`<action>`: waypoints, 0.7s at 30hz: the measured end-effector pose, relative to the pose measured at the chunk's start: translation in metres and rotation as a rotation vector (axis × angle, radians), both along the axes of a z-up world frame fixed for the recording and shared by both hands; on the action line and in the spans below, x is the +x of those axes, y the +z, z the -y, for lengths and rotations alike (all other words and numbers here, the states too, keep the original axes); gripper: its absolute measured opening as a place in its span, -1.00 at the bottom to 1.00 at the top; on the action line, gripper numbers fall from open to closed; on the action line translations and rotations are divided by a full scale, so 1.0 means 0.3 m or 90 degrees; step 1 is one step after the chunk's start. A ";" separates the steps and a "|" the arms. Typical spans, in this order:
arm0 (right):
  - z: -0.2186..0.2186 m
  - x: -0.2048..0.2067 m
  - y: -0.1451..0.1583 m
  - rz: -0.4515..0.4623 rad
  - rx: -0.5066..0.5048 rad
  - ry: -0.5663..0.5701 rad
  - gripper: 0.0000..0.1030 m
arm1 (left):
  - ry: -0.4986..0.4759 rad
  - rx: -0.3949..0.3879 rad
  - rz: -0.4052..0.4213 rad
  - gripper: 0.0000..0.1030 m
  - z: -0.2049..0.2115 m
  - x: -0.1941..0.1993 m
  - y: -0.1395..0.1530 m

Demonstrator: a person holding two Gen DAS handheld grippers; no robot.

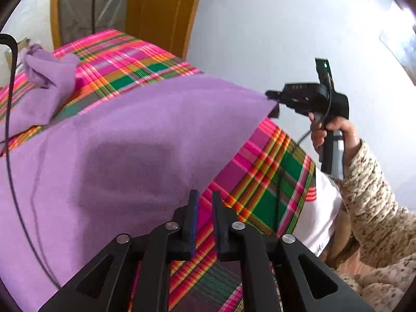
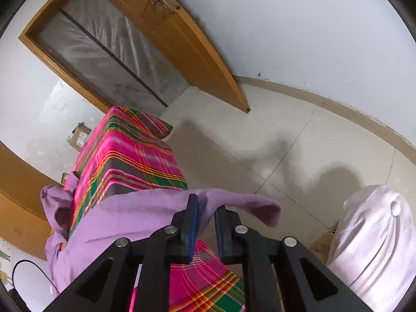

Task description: Fold clothes

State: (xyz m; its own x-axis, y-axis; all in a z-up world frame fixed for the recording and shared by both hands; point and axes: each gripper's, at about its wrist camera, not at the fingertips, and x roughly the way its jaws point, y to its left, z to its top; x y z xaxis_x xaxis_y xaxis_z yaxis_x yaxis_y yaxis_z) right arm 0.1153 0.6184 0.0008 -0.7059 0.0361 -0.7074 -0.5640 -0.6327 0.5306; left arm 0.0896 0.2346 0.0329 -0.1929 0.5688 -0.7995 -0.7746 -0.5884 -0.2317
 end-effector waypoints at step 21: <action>0.042 -0.078 0.105 -0.046 0.042 0.048 -0.60 | 0.157 0.058 -0.012 -0.33 0.325 -0.115 0.154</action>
State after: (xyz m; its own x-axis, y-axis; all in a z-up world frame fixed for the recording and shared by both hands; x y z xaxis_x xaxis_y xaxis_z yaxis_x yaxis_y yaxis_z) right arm 0.0919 0.6058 0.0322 -0.7577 0.0258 -0.6520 -0.4750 -0.7069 0.5241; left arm 0.0552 0.1371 0.0791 -0.3489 0.5723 -0.7421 -0.6145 -0.7376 -0.2799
